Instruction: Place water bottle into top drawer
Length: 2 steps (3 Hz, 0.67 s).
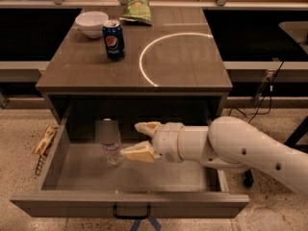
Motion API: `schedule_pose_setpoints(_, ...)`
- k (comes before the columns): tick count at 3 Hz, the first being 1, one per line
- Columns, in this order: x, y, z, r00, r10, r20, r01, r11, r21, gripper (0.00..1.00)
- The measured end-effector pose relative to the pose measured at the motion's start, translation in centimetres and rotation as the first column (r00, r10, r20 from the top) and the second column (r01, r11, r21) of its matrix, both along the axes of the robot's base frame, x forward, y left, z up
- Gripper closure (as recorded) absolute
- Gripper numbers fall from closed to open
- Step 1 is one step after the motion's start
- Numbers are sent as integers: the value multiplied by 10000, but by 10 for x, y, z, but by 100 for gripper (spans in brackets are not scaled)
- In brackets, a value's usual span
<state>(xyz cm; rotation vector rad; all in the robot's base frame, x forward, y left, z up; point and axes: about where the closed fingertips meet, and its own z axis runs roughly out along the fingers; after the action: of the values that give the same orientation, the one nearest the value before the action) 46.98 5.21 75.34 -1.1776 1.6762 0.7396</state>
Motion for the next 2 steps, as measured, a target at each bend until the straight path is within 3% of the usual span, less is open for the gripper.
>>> schedule_pose_setpoints(1,-15,-43,35,9953,-958,122,964,9921,-801,64)
schedule_pose_setpoints(2,-9,-71,89,9750,-2016,935,2096,9741,-854,88)
